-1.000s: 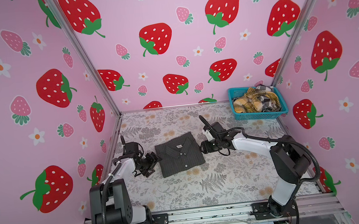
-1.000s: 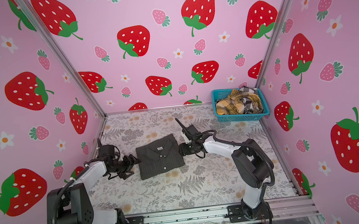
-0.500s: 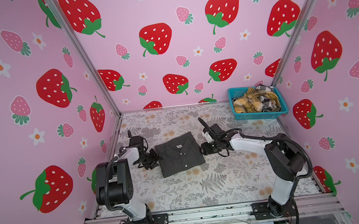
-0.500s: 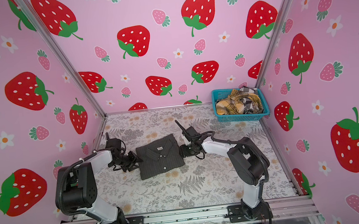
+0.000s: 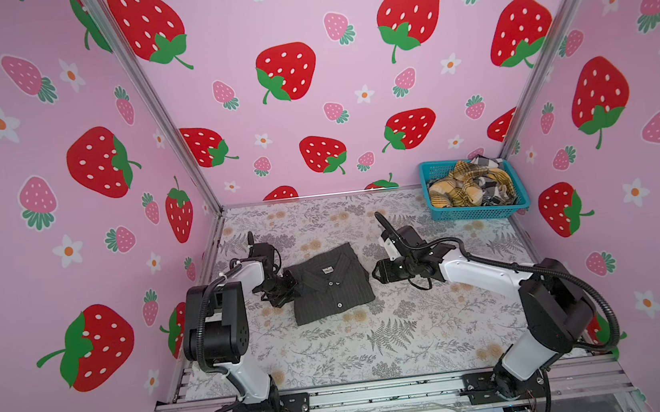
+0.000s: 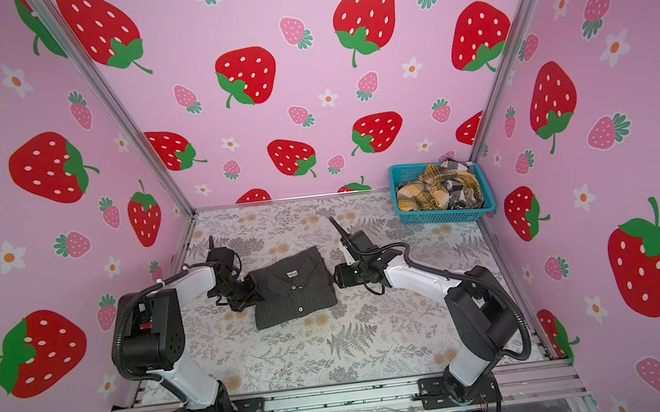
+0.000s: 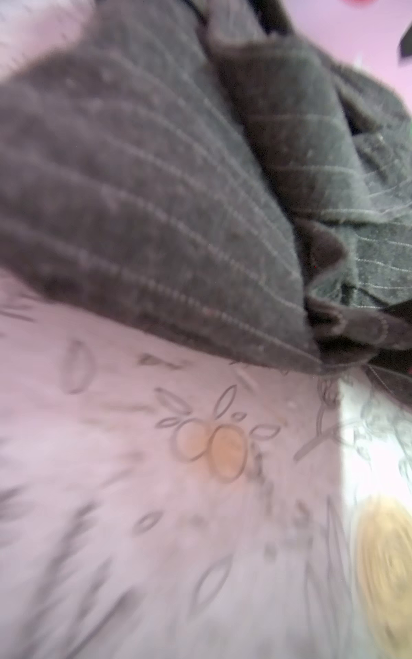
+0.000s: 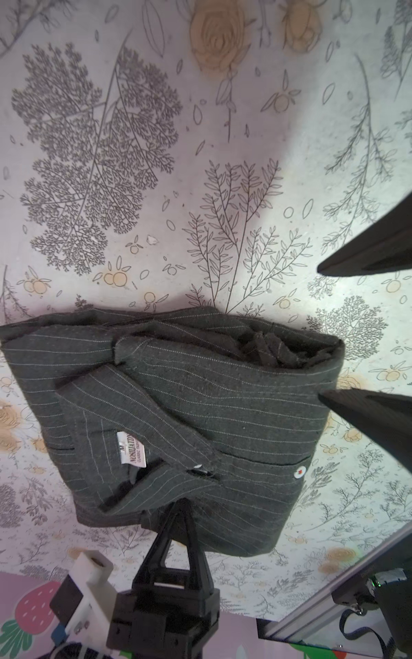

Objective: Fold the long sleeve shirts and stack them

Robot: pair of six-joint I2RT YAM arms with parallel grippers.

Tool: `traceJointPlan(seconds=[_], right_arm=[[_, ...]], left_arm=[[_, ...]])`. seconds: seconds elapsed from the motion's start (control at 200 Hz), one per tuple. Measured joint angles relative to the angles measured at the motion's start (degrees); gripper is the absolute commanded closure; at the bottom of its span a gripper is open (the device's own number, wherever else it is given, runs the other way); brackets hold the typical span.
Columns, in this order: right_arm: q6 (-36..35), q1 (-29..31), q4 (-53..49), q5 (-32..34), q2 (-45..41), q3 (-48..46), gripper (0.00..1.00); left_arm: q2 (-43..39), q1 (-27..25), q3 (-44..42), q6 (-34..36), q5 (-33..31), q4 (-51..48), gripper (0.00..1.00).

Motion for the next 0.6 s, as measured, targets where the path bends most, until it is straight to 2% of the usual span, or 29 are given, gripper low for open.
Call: traceJointPlan(seconds=[0.17, 0.25, 0.455, 0.6], right_arm=[[0.7, 0.0, 0.8, -0.2, -4.5, -3.7, 0.47], [1.6, 0.0, 1.3, -0.6, -6.2, -6.0, 0.47], [3.2, 0.7, 2.0, -1.5, -9.7, -11.2, 0.47], [3.8, 1.0, 2.1, -1.7, -9.9, -11.7, 0.47]], left_arm=[[4.3, 0.8, 11.8, 8.9, -15.9, -7.7, 1.0], [7.1, 3.5, 15.9, 12.9, -23.1, -9.6, 1.0], [11.7, 13.3, 23.3, 20.3, -34.5, -10.4, 1.0], [17.6, 14.7, 32.4, 25.4, -41.5, -9.9, 1.0]])
